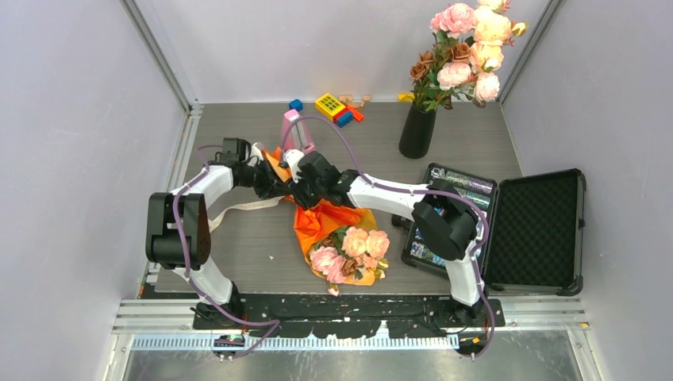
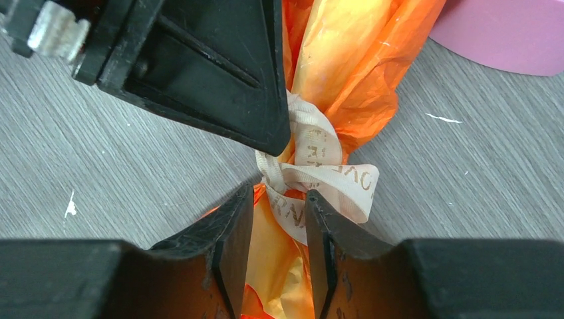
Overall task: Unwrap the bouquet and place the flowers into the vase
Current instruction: Untie the ribbon from the wrapping paper.
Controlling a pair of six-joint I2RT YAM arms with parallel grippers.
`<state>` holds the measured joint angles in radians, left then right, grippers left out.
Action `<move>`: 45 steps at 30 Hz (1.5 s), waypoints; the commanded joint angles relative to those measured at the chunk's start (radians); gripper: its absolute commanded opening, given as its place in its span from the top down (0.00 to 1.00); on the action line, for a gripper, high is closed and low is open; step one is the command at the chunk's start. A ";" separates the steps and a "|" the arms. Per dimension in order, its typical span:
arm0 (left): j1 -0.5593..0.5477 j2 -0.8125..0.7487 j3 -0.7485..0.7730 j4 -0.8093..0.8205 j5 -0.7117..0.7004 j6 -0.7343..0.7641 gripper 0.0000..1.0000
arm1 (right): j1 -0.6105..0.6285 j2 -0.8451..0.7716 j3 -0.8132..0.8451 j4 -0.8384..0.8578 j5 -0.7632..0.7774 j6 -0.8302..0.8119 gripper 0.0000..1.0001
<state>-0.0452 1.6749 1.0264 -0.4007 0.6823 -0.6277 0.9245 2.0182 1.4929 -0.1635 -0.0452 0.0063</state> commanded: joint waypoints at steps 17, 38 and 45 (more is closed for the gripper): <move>0.024 -0.069 0.044 -0.026 -0.013 0.037 1.00 | 0.027 -0.046 -0.017 0.041 0.204 0.004 0.96; 0.108 -0.086 0.045 -0.029 -0.017 0.035 1.00 | 0.025 -0.164 -0.149 0.065 0.212 0.138 0.98; 0.108 -0.081 0.034 -0.015 0.003 0.024 1.00 | 0.024 -0.184 -0.136 0.049 0.183 0.137 0.90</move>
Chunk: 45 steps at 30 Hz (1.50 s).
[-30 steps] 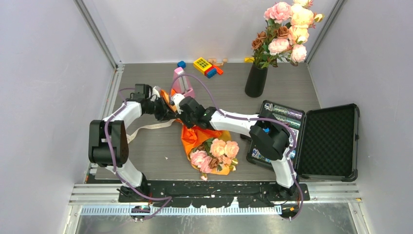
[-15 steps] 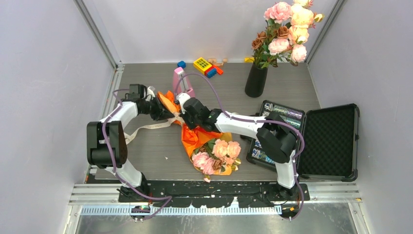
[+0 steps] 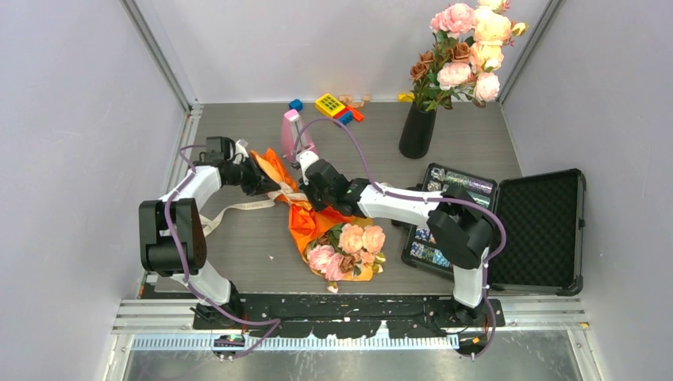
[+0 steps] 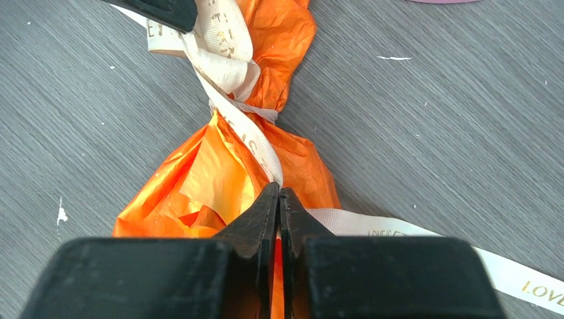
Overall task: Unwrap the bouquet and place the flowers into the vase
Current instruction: Untie the ribbon from the wrapping paper.
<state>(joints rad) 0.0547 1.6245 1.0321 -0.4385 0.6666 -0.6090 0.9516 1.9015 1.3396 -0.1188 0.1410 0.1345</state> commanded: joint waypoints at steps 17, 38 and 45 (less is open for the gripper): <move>0.005 -0.032 0.024 0.038 0.042 -0.008 1.00 | 0.003 0.134 0.324 -0.177 -0.194 -0.080 0.45; 0.006 -0.035 0.024 0.041 0.047 -0.009 1.00 | -0.030 0.145 0.371 -0.165 -0.167 0.009 0.32; 0.006 -0.035 0.023 0.041 0.048 -0.009 1.00 | -0.066 0.177 0.415 -0.162 -0.237 0.052 0.42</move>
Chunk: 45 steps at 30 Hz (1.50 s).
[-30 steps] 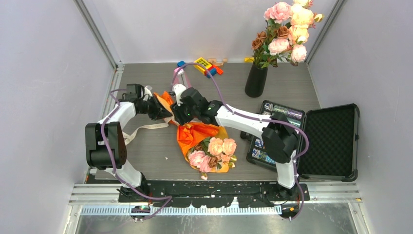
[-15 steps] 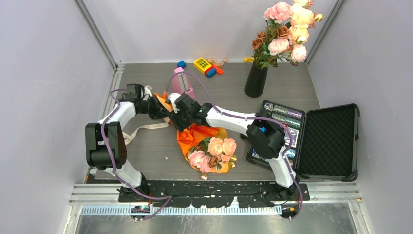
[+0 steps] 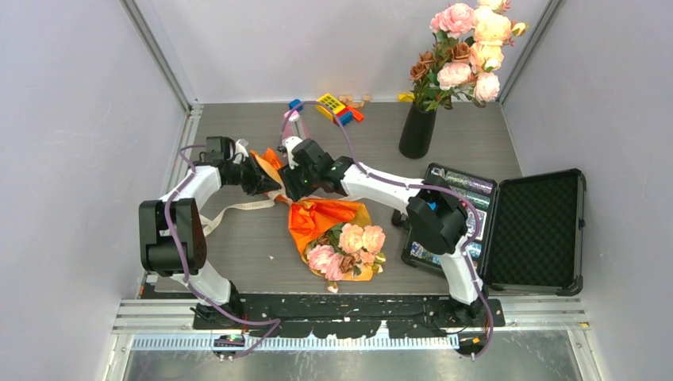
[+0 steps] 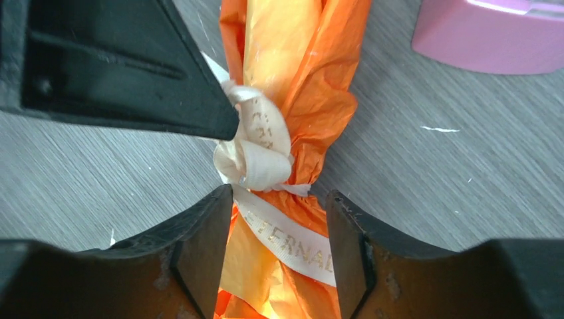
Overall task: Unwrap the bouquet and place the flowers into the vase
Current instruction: Untie the ribbon from the wrapping paper.
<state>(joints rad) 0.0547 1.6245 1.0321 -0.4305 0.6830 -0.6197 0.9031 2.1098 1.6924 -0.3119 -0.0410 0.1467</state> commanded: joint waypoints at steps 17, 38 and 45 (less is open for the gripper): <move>0.005 -0.035 0.023 0.036 0.035 -0.002 1.00 | -0.023 0.074 0.167 -0.011 -0.149 0.028 0.52; 0.008 -0.035 0.024 0.032 0.023 0.005 1.00 | -0.090 -0.159 -0.176 0.166 0.178 0.237 1.00; 0.008 -0.037 0.025 0.031 0.027 0.005 1.00 | -0.123 -0.201 -0.255 0.179 0.154 0.278 0.85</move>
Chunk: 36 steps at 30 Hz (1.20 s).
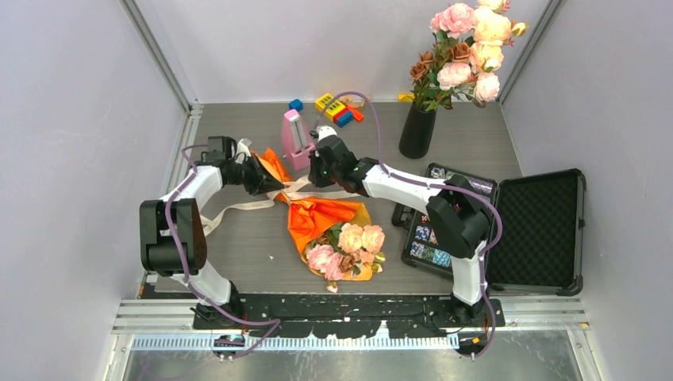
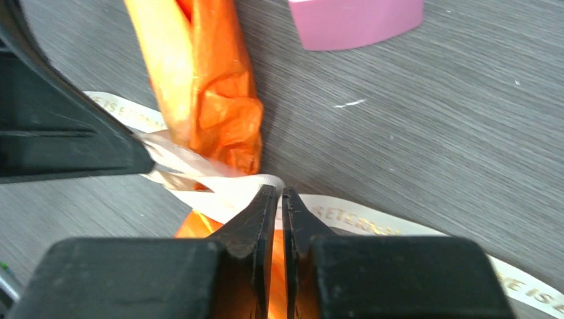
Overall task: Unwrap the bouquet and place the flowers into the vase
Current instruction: Untie the ribbon from the wrapping paper.
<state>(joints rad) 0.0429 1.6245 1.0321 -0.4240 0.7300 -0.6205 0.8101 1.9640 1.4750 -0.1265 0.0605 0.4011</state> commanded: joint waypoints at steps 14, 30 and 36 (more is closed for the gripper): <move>0.020 -0.035 0.024 0.028 -0.009 0.001 1.00 | -0.035 -0.078 -0.001 0.003 -0.182 -0.012 0.35; 0.020 -0.038 0.020 0.034 0.000 -0.004 1.00 | 0.041 0.007 0.012 0.147 -0.144 0.119 0.33; 0.020 -0.038 0.022 0.034 0.001 -0.004 1.00 | 0.041 0.089 0.088 0.134 -0.157 0.127 0.36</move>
<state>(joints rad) 0.0547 1.6241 1.0321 -0.4217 0.7162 -0.6205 0.8543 2.0182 1.4933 -0.0170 -0.0921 0.5079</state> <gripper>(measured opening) 0.009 0.660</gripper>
